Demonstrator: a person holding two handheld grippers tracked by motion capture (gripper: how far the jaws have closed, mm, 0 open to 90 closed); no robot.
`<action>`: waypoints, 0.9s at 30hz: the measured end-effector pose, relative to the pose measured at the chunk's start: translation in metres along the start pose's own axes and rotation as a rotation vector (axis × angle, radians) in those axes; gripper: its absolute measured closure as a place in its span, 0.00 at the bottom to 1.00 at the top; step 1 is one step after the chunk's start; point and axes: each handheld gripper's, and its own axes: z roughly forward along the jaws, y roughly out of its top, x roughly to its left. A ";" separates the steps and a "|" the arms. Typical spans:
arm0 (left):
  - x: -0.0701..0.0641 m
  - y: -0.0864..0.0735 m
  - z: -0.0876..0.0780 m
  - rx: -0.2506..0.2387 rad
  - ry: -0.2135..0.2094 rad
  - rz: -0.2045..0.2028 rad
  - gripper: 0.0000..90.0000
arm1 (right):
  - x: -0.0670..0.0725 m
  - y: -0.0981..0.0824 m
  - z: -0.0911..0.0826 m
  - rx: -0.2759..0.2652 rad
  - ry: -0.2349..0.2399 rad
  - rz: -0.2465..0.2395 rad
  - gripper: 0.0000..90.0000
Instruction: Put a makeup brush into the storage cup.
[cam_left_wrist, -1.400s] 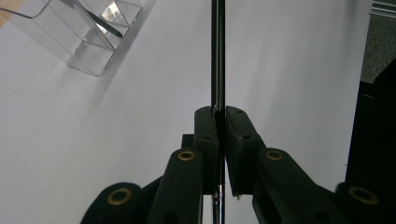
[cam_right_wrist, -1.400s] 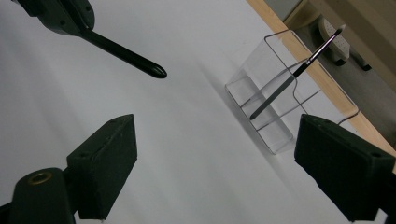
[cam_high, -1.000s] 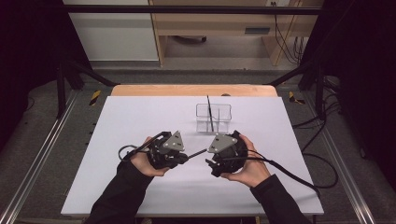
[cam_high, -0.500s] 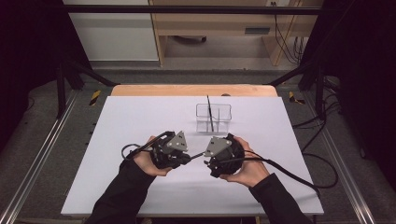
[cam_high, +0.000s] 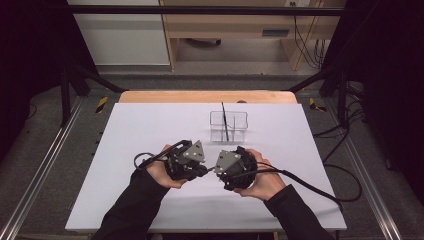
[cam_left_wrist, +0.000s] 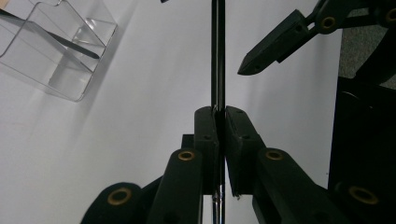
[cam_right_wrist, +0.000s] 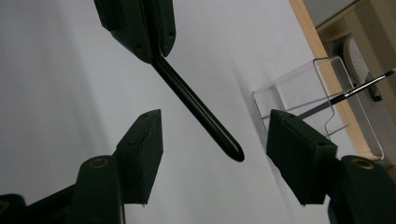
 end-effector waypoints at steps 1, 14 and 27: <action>0.000 0.000 0.000 0.003 -0.001 0.003 0.93 | 0.000 0.000 0.000 0.004 0.003 -0.001 0.43; -0.001 0.004 0.003 0.015 -0.021 0.004 0.93 | 0.006 0.003 0.002 0.016 -0.007 -0.105 0.59; 0.000 0.007 0.005 0.034 -0.032 0.013 0.93 | 0.007 0.007 0.006 -0.019 0.007 -0.261 0.69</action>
